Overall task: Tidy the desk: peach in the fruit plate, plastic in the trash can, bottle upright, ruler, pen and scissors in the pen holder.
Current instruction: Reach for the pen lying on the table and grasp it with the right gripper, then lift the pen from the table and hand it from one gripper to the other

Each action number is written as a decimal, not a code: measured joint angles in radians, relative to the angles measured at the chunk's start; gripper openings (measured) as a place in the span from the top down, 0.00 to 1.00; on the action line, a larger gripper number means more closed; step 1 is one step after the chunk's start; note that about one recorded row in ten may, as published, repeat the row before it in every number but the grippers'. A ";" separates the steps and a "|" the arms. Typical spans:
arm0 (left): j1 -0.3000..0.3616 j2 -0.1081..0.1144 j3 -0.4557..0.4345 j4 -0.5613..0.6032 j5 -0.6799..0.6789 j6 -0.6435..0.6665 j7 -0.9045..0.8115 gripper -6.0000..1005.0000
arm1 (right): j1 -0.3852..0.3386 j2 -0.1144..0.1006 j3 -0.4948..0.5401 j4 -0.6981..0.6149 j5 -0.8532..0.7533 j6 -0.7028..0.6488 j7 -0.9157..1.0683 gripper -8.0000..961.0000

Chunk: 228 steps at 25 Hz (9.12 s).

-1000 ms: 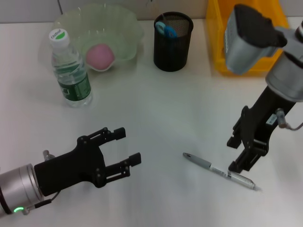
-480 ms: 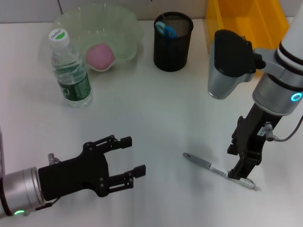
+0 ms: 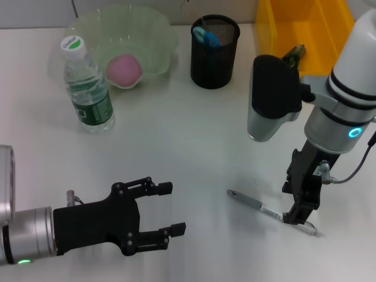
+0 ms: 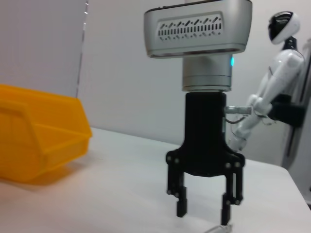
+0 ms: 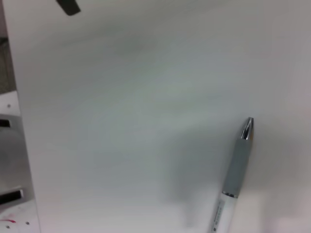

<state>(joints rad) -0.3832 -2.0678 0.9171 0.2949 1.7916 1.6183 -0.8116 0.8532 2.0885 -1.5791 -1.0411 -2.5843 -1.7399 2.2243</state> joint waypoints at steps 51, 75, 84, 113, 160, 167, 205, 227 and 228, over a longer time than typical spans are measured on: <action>-0.004 0.002 0.014 0.029 0.000 -0.001 -0.035 0.23 | -0.039 0.004 -0.223 -0.044 0.047 0.124 0.011 0.61; -0.009 0.003 0.011 0.040 0.000 -0.003 -0.043 0.23 | -0.048 0.004 -0.258 -0.059 0.048 0.143 0.005 0.71; -0.004 0.003 0.011 0.043 -0.004 0.000 -0.043 0.23 | -0.048 0.004 -0.256 -0.061 0.043 0.134 0.003 0.83; -0.078 -0.001 0.048 0.035 0.003 -0.023 -0.184 0.23 | -0.065 -0.005 0.059 -0.144 0.079 -0.047 -0.338 0.86; -0.142 -0.011 0.109 0.012 -0.005 -0.113 -0.208 0.23 | -0.013 0.001 0.005 -0.103 0.155 0.040 -0.361 0.86; -0.144 -0.011 0.109 0.012 -0.005 -0.113 -0.208 0.23 | -0.009 0.001 0.005 -0.103 0.155 0.040 -0.361 0.85; -0.146 -0.011 0.109 0.006 -0.006 -0.123 -0.208 0.24 | -0.001 0.001 0.005 -0.104 0.165 0.051 -0.361 0.84; -0.157 -0.012 0.103 0.006 -0.009 -0.134 -0.200 0.47 | 0.014 0.002 0.005 -0.072 0.177 0.083 -0.346 0.83; -0.159 -0.012 0.103 0.005 -0.010 -0.135 -0.199 0.48 | 0.014 0.002 0.005 -0.069 0.177 0.086 -0.345 0.83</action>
<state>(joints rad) -0.5421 -2.0801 1.0204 0.3000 1.7817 1.4834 -1.0111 0.8677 2.0908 -1.5738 -1.1097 -2.4076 -1.6536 1.8790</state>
